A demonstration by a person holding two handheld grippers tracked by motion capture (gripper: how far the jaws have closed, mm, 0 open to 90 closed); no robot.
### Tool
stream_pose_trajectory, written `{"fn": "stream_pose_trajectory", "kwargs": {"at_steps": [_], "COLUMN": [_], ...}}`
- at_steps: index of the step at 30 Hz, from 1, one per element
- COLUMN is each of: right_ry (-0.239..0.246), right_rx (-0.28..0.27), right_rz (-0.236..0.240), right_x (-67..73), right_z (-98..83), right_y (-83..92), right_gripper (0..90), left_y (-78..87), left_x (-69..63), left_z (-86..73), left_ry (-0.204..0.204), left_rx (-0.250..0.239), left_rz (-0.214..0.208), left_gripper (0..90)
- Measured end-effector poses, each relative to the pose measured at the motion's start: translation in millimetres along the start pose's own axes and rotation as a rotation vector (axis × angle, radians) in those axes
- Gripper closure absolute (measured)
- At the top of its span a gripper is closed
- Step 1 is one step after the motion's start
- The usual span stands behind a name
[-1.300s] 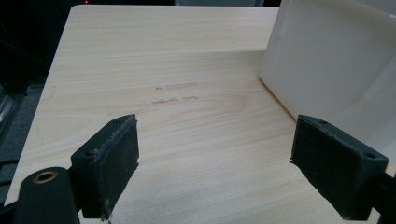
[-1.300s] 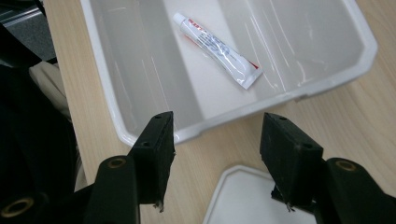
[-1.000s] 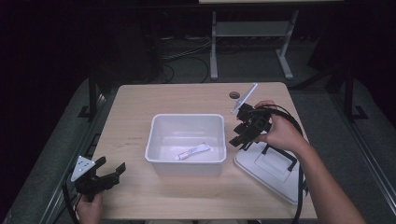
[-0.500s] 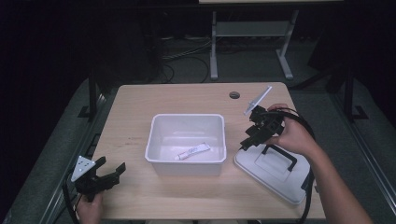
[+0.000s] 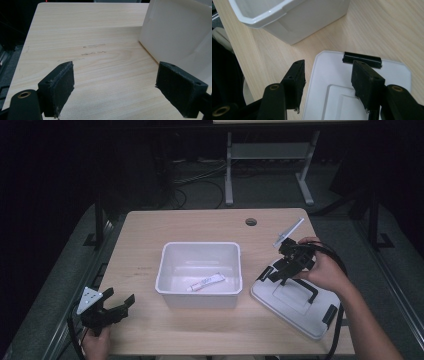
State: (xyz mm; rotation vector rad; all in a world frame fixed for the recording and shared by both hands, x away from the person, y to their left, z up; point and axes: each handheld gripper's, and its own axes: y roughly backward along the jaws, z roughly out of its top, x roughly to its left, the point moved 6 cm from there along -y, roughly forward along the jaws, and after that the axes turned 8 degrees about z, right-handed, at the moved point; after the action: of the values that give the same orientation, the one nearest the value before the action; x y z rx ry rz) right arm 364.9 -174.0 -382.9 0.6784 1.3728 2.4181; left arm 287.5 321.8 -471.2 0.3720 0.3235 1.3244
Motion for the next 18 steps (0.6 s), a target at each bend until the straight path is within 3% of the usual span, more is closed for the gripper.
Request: {"fn": "stream_pose_trajectory", "kwargs": {"at_steps": [18], "right_ry": [-0.074], "right_rx": [-0.012], "right_rz": [-0.003], "right_x": [-15.1], "right_z": [-32.3], "right_y": [-1.7], "right_gripper": [44.5], "left_y": [-0.4], "left_x": [-1.8], "left_z": [0.3], "left_ry": [-0.011], "left_rx": [0.002], "left_rz": [-0.001], "left_gripper": [14.0]}}
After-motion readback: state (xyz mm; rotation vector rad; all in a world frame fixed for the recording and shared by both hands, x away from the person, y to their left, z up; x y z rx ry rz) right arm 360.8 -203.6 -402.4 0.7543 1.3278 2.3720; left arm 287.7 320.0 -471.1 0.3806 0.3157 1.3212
